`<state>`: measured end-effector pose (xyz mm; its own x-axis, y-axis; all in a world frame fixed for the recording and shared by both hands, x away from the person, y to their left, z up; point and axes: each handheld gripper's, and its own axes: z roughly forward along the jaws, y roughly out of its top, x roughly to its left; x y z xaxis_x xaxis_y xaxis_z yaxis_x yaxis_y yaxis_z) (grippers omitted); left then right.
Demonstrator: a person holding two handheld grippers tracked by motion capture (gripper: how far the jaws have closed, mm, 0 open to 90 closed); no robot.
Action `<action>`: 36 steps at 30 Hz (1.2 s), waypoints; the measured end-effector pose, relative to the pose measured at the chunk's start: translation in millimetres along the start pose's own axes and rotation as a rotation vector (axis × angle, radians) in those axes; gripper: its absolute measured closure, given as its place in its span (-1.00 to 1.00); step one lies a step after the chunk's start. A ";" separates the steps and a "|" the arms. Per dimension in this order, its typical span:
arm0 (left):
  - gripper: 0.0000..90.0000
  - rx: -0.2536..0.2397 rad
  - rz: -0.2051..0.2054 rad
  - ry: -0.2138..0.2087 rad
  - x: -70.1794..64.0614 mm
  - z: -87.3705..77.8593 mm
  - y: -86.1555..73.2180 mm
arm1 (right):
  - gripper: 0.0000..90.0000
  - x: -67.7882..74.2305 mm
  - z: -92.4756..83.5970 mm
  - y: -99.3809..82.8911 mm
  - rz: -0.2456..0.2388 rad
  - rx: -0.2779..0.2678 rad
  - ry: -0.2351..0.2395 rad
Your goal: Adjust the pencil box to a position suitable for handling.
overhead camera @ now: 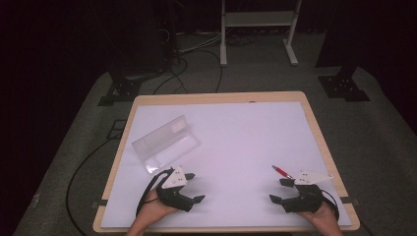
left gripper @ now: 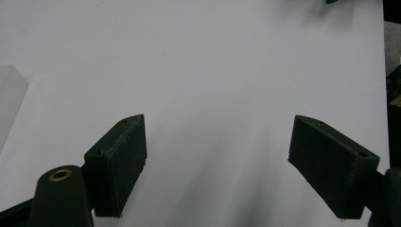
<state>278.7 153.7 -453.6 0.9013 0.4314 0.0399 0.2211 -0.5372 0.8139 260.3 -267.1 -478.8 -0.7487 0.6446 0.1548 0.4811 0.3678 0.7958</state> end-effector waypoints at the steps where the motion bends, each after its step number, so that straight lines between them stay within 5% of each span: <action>1: -0.56 -0.004 0.009 0.006 0.1 -0.5 0.5 | -0.49 -0.2 0.5 0.2 -0.003 0.004 0.000; 22: -0.53 -0.016 -0.018 0.108 22.3 -22.5 5.8 | -0.49 3.0 3.1 1.4 -0.013 0.017 -0.005; 25: -0.53 -0.016 -0.063 0.145 35.8 -31.2 5.4 | -0.49 3.9 4.2 2.5 -0.016 0.019 -0.003; 34: -0.47 0.002 -0.090 0.213 63.9 -40.0 6.6 | -0.49 3.0 3.6 2.6 -0.020 0.014 -0.008; 36: -0.46 0.037 -0.089 0.230 72.6 -39.3 6.3 | -0.49 3.1 3.2 2.6 -0.022 0.014 -0.009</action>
<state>330.9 210.0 -422.7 0.7702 0.6293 0.1036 0.3130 -0.5145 0.7983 260.7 -262.0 -478.1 -0.7549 0.6424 0.1322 0.4710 0.3908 0.7909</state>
